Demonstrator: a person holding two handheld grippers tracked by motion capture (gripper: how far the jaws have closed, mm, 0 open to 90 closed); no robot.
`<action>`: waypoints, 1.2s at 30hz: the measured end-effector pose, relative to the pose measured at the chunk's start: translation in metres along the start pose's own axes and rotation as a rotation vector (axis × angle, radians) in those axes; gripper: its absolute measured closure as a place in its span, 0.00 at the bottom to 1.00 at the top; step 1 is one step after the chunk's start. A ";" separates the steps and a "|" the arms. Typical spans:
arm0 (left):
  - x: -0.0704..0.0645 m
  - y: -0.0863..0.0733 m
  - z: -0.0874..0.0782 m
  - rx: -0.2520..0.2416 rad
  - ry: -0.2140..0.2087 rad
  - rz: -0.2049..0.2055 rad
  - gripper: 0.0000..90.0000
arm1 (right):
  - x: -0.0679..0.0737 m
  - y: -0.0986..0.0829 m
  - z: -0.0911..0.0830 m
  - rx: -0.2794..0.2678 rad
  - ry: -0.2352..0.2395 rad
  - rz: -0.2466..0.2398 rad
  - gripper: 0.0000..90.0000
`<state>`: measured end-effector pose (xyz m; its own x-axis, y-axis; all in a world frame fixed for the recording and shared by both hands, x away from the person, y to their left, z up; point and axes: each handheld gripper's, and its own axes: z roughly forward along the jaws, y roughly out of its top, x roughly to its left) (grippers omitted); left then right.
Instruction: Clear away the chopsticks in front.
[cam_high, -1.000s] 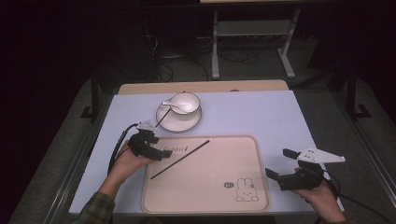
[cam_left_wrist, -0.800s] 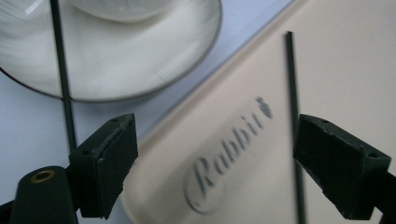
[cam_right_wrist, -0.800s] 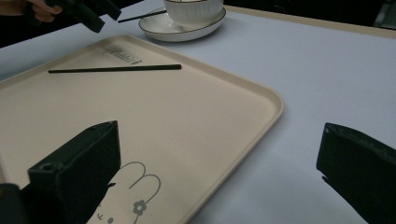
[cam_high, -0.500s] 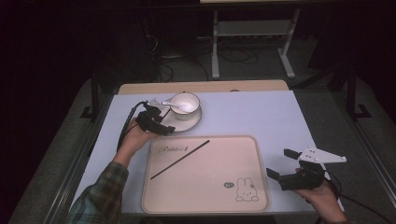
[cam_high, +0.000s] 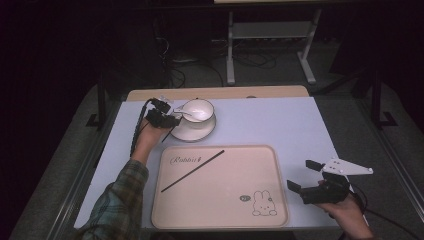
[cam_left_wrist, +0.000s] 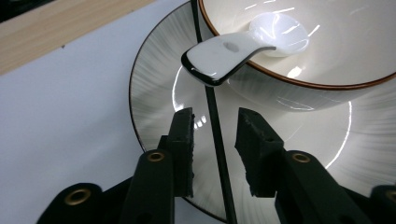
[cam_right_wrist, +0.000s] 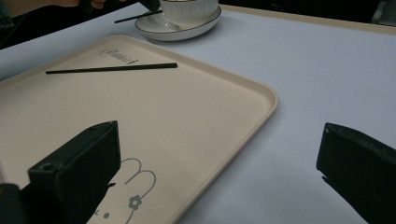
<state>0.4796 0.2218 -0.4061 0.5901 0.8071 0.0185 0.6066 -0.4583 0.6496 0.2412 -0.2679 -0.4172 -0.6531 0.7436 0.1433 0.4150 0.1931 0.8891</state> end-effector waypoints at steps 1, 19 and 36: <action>0.000 -0.001 0.004 0.006 -0.009 -0.008 0.76 | 0.000 0.000 0.000 -0.001 0.001 0.001 0.00; 0.001 -0.005 0.014 0.026 0.035 -0.060 0.94 | -0.002 -0.001 -0.002 -0.004 -0.001 0.004 0.00; 0.015 -0.025 -0.023 -0.029 -0.016 -0.141 0.95 | 0.000 0.000 -0.001 -0.003 0.001 -0.002 0.00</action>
<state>0.4609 0.2541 -0.4045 0.5085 0.8567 -0.0862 0.6683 -0.3296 0.6668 0.2403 -0.2689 -0.4167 -0.6543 0.7428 0.1420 0.4116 0.1923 0.8909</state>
